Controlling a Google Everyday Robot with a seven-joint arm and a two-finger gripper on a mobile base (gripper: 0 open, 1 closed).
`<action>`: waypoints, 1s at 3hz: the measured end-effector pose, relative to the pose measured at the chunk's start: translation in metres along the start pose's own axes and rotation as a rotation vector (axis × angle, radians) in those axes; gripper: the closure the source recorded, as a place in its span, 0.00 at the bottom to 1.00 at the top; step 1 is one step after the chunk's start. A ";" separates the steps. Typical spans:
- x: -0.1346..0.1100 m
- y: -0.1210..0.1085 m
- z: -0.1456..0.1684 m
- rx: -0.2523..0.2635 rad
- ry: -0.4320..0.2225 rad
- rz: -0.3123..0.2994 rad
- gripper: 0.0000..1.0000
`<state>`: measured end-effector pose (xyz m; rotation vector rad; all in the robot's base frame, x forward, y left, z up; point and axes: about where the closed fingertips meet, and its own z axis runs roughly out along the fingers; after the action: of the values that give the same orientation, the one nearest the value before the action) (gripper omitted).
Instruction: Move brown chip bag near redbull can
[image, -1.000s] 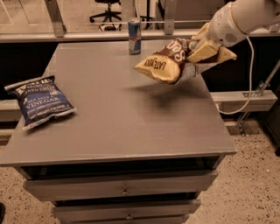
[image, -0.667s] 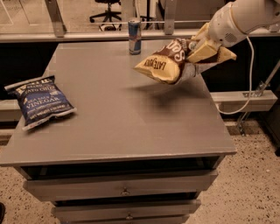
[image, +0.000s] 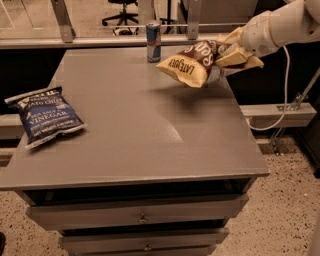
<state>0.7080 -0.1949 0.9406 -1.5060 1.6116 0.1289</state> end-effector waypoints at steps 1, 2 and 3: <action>0.001 -0.029 0.015 0.009 -0.066 -0.125 1.00; -0.014 -0.041 0.047 -0.029 -0.136 -0.264 1.00; -0.028 -0.043 0.068 -0.049 -0.182 -0.324 1.00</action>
Offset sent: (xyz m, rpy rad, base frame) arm 0.1058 0.0113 0.0378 -0.0510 -0.2672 0.3252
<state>0.7754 -0.1432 0.9386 -1.7204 1.2126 0.1203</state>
